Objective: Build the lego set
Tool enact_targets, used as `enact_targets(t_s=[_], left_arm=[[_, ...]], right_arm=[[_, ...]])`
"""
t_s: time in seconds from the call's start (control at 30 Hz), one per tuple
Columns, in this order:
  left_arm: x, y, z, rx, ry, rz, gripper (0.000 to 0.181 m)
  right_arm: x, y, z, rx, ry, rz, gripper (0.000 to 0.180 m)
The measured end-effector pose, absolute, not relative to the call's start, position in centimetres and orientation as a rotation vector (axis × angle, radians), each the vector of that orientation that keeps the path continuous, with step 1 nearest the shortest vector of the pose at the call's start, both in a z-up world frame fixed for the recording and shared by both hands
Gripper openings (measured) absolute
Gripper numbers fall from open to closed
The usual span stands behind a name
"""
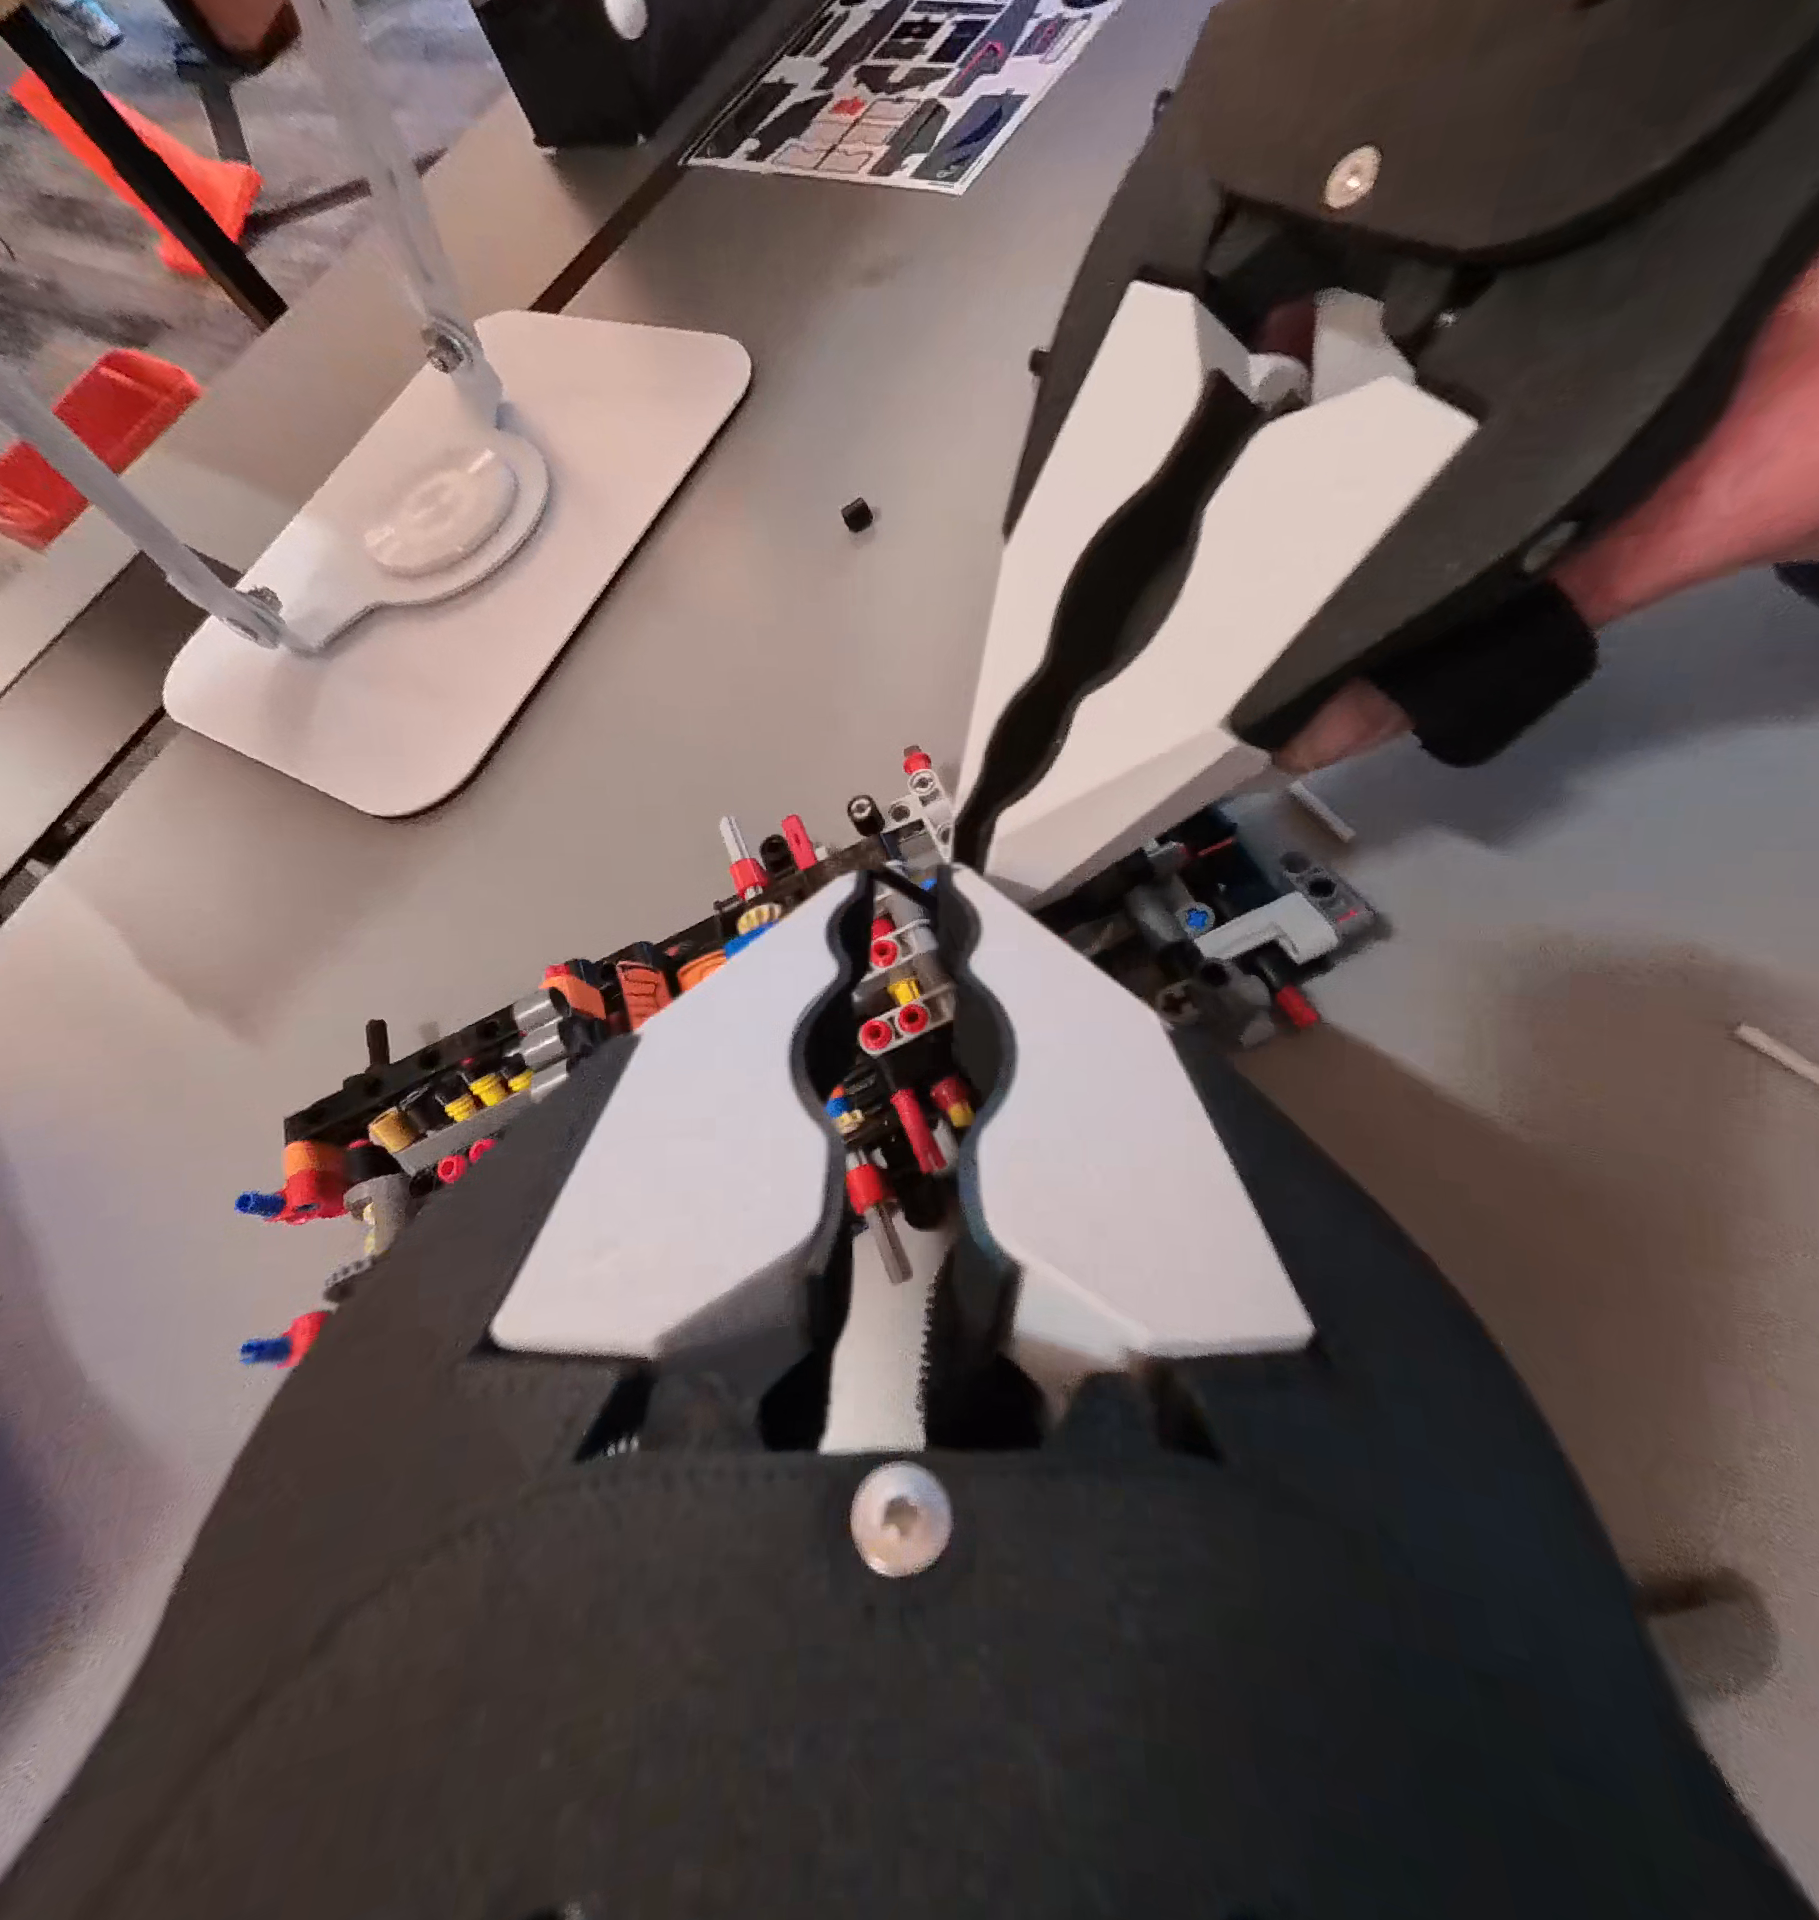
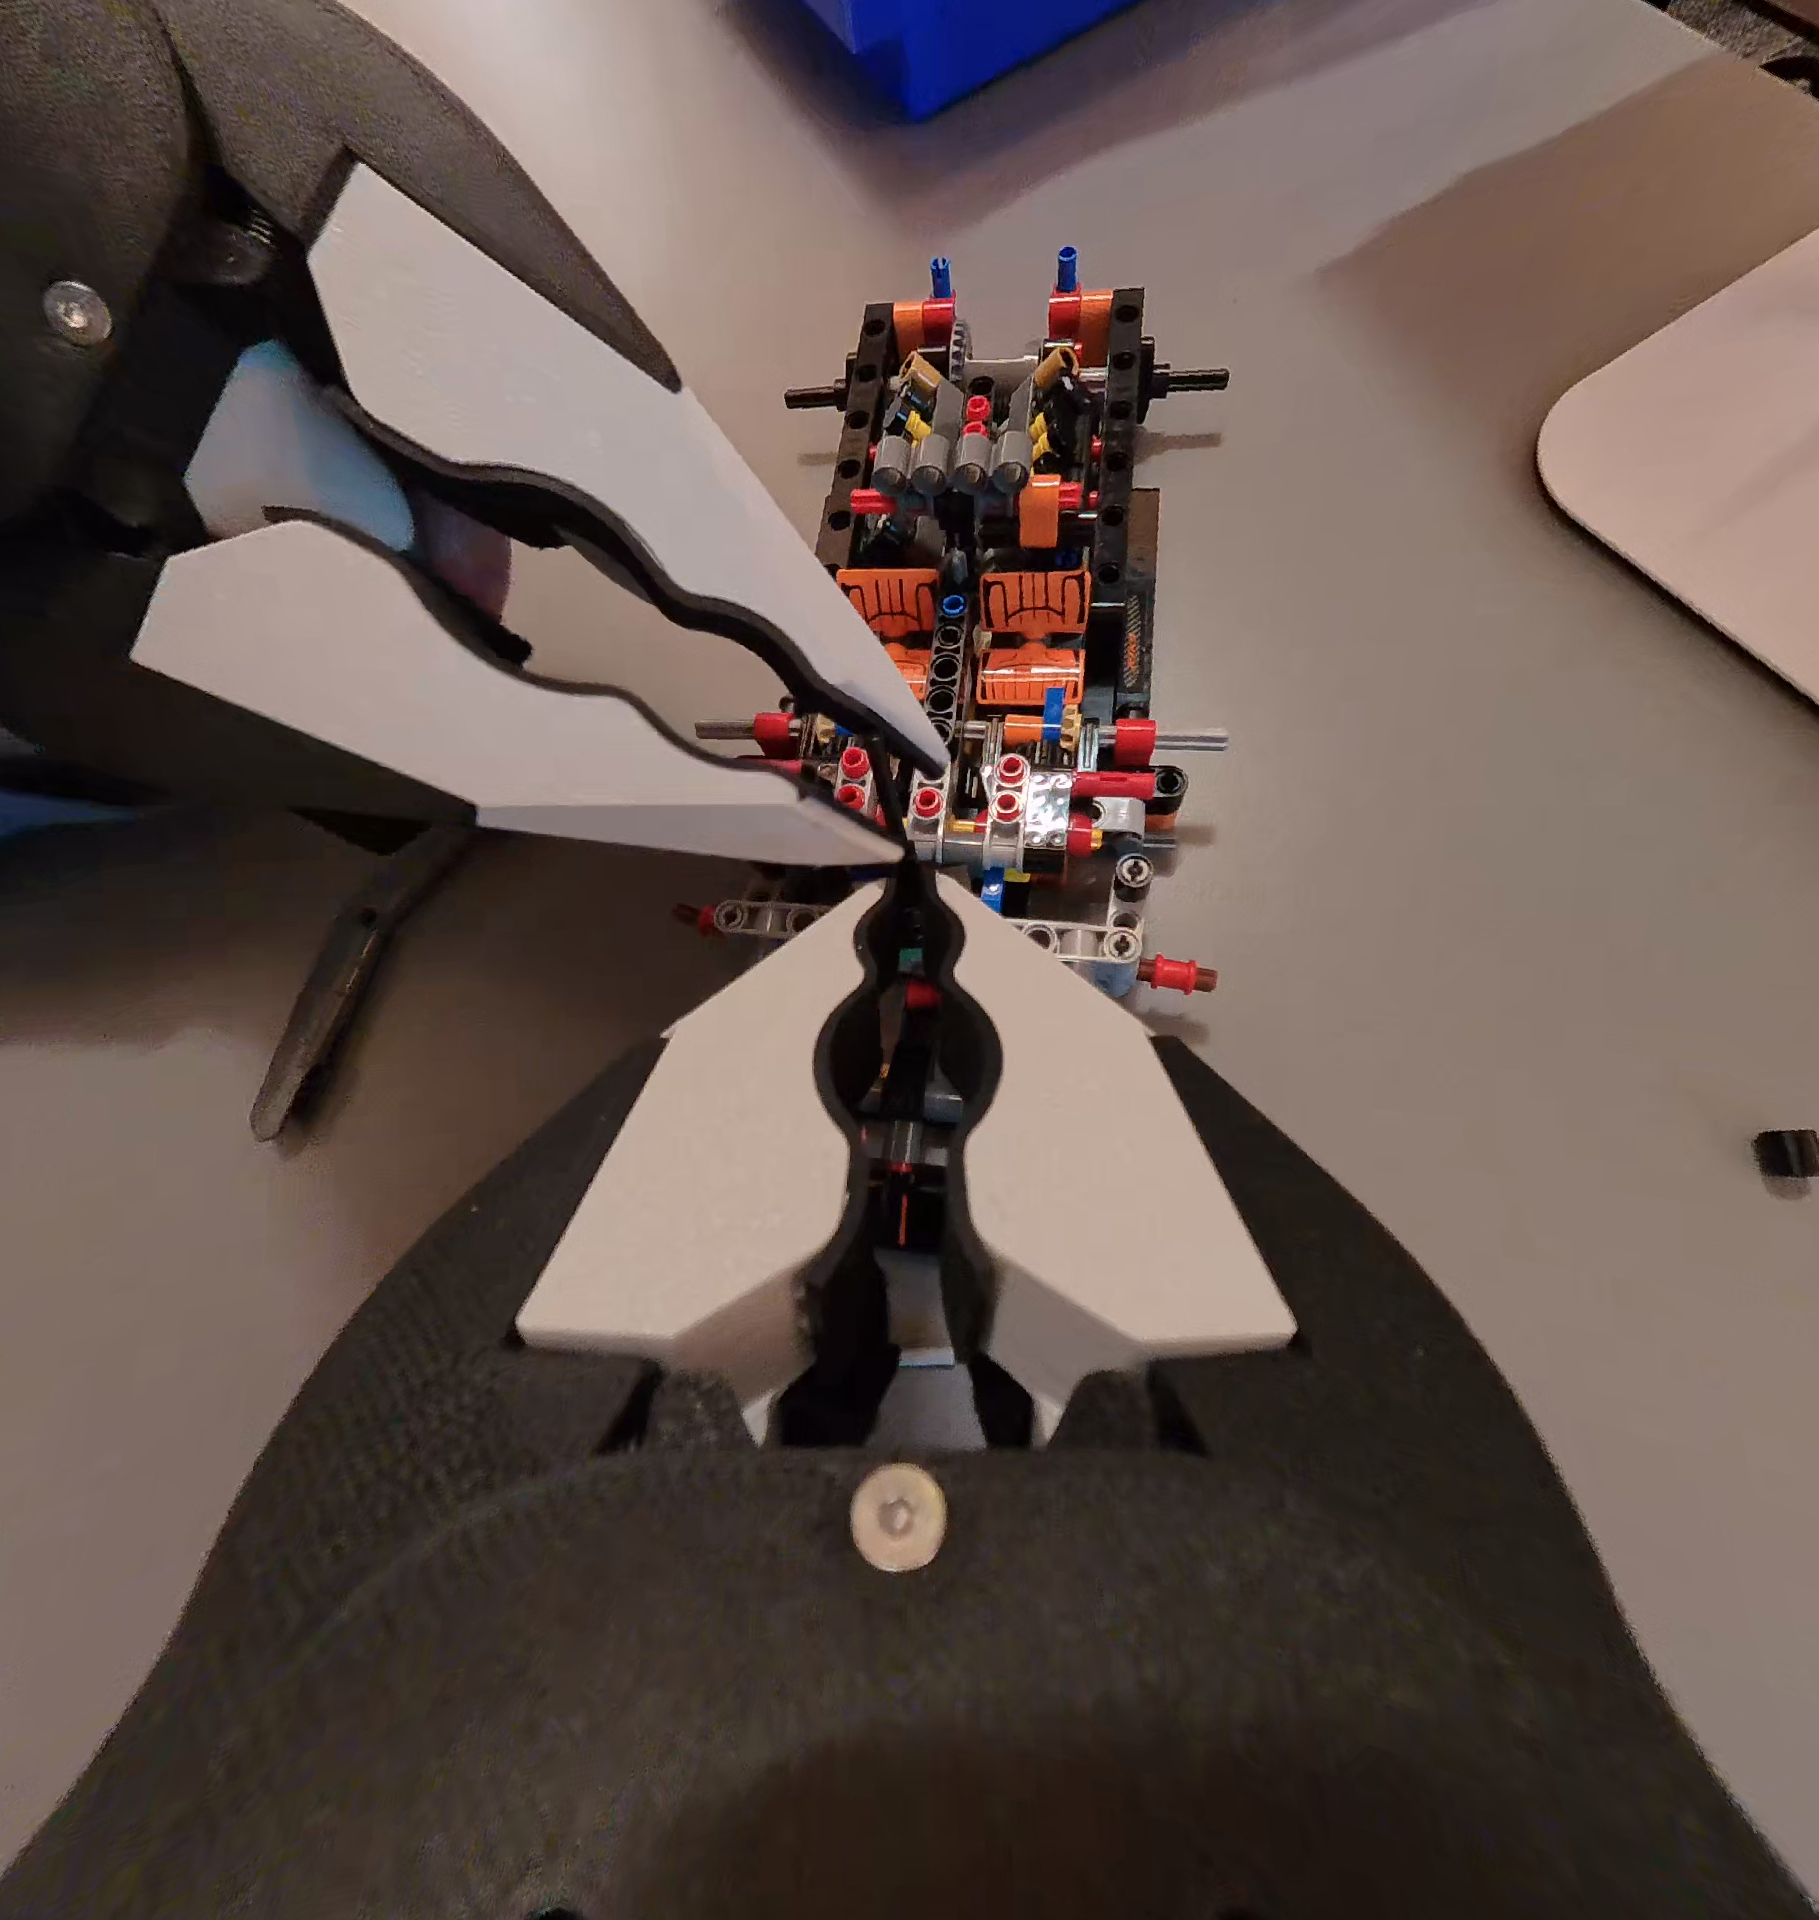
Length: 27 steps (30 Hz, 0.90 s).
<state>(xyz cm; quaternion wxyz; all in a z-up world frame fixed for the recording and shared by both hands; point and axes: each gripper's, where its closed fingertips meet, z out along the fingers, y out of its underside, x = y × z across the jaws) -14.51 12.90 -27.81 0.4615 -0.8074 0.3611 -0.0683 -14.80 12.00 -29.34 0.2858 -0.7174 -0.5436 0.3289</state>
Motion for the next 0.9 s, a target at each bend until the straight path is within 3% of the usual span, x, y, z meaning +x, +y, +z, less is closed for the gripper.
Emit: enact_targets(t_s=[0.33, 0.9], left_arm=[[-13.98, 12.88, -27.51, -1.981, 0.900, -0.215, 0.001], [-13.94, 13.00, -27.63, -2.000, 0.995, -0.234, 0.001]], right_arm=[[-14.72, 12.03, -28.97, -1.881, -1.468, 0.916, 0.003], [-14.84, 12.84, -29.22, -1.792, -1.680, 0.863, 0.000]])
